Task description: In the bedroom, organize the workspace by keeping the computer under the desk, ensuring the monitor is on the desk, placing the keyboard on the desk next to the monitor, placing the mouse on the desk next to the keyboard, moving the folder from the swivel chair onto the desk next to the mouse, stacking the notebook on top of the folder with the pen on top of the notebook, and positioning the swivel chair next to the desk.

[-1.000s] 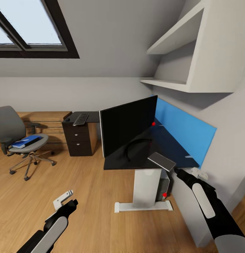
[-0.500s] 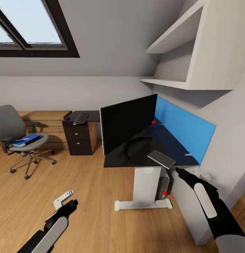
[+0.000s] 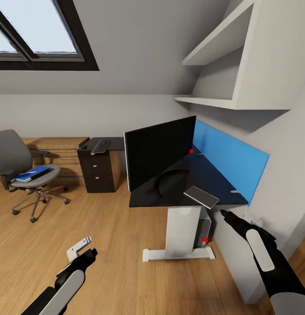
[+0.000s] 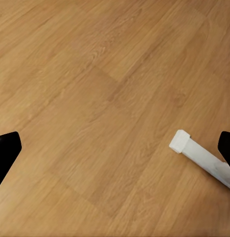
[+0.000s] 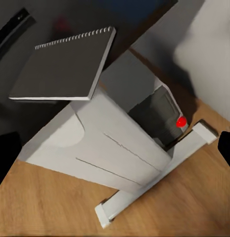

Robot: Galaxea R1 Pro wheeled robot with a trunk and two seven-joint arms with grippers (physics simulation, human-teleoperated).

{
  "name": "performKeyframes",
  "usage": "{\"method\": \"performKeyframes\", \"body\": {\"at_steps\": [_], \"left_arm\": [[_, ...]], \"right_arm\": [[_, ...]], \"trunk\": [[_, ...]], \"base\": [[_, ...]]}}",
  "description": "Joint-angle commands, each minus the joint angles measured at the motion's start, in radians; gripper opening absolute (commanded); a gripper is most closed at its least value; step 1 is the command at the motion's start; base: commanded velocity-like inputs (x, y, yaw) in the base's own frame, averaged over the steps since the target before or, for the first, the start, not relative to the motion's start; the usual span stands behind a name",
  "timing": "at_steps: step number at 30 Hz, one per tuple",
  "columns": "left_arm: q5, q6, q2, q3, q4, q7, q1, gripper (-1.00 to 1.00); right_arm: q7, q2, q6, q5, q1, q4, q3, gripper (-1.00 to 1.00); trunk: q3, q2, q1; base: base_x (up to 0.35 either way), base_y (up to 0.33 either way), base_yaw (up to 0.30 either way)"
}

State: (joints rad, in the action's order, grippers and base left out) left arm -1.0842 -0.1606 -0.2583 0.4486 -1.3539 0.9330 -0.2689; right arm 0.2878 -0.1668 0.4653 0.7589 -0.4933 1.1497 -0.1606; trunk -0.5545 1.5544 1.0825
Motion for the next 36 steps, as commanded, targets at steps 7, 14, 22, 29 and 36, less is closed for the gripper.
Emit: {"method": "performKeyframes", "body": {"at_steps": [7,14,22,29,36], "left_arm": [[-0.001,-0.004,-0.001,0.004,0.027,0.005,-0.001,1.00],[0.001,-0.004,-0.001,0.004,0.039,0.006,-0.001,1.00],[0.001,-0.004,-0.001,0.004,0.039,0.005,-0.001,1.00],[0.001,-0.004,-0.001,0.004,0.039,0.005,-0.001,1.00],[0.001,-0.004,-0.001,0.004,0.039,0.005,-0.001,1.00]], "right_arm": [[-0.035,-0.001,0.100,0.191,-0.001,-0.037,-0.121,1.00],[-0.039,0.000,0.284,0.301,-0.001,-0.084,-0.339,1.00],[-0.041,0.000,0.328,0.307,-0.001,-0.090,-0.376,1.00],[-0.041,0.002,0.324,0.305,-0.001,-0.090,-0.378,1.00],[-0.046,0.006,0.319,0.303,-0.001,-0.090,-0.377,1.00]], "trunk": [[-0.001,0.001,0.000],[-0.023,0.050,0.027],[-0.048,0.106,0.057],[-0.070,0.155,0.084],[-0.092,0.204,0.111]], "base": [[0.000,0.000,0.000],[0.000,0.000,0.000],[0.000,0.000,0.000],[0.000,0.000,0.000],[0.000,0.000,0.000]]}}
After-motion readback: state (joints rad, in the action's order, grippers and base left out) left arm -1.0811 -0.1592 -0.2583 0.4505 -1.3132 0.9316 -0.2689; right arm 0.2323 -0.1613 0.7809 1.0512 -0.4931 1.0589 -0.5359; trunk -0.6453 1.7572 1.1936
